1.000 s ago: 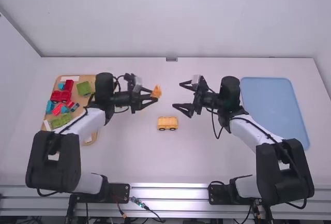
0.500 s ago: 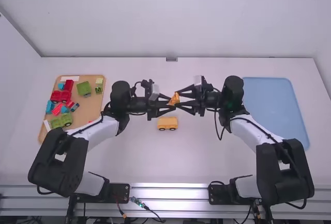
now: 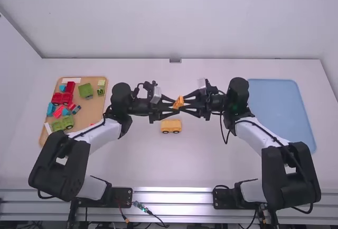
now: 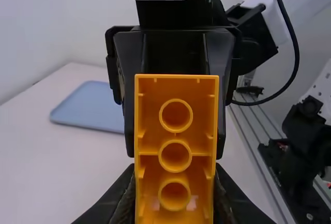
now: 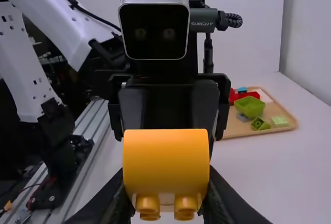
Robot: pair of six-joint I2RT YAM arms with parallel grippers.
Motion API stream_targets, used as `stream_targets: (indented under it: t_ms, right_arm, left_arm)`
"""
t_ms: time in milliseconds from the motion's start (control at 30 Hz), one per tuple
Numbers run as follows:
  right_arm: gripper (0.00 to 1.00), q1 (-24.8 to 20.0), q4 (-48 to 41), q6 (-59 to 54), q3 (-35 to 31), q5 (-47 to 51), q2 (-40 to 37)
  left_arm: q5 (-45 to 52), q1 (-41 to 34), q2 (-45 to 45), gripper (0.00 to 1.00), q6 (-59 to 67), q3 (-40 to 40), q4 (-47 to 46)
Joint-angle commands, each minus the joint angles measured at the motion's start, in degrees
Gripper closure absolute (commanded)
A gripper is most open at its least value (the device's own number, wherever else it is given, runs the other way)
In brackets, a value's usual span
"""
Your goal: Assemble lego blocks to make yellow taxi
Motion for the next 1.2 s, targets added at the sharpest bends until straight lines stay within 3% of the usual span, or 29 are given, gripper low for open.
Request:
stream_targets:
  t_ms: [0,133,167,200,233,267,400,600,767,900,967,1000,1167]
  right_arm:
    - [0.69,0.6,0.2,0.4,0.1,-3.6,-0.8]
    - [0.77,0.6,0.2,0.4,0.1,-3.6,-0.8]
    - [0.77,0.6,0.2,0.4,0.1,-3.6,-0.8]
    - [0.77,0.6,0.1,0.3,0.1,-3.6,-0.8]
    - [0.78,0.5,0.1,0.3,0.1,-3.5,-0.8]
    - [0.79,0.5,0.1,-0.3,0.1,-3.2,-0.8]
    - [0.99,0.5,-0.5,-0.2,0.1,1.4,-0.8]
    - [1.00,0.5,-8.5,-4.8,0.1,15.7,-0.9]
    - [1.00,0.5,-19.6,-10.6,0.3,26.5,-2.1]
    - [1.00,0.6,-33.1,-15.3,2.5,39.1,-4.7]
    - [1.00,1.6,-45.6,-19.8,6.6,48.6,-5.4]
    - [1.00,1.6,-45.6,-19.8,6.6,48.6,-5.4]
    - [1.00,5.4,-68.0,-25.7,16.3,67.6,-3.1]
  left_arm:
    - [-1.8,-0.2,-0.1,0.98,-0.2,-0.2,0.0]
    - [-2.1,-0.2,-0.1,0.98,-0.1,-0.2,-0.7]
    - [-2.2,-0.2,-0.1,0.83,0.2,-0.2,-1.0]
    - [-2.2,-0.2,-0.1,0.56,1.0,-0.2,-1.3]
    - [-2.2,-0.2,-0.1,0.47,1.4,-0.2,-1.5]
    - [-2.2,-0.2,-0.1,0.01,2.9,-0.2,-2.2]
    - [-2.2,0.6,-0.1,0.01,5.3,-0.2,-3.6]
    - [-2.2,1.1,-0.2,0.01,5.2,-0.2,-5.8]
    - [-2.2,4.0,-0.2,0.01,14.8,-0.2,-15.6]
    - [-6.9,5.9,-0.2,0.01,18.1,-0.2,-22.1]
    - [-16.4,6.3,-0.2,0.01,18.8,-0.2,-26.3]
    - [-16.4,6.3,-0.2,0.01,18.8,-0.2,-26.3]
    - [-26.0,6.2,-0.2,0.01,24.5,-0.2,-31.3]
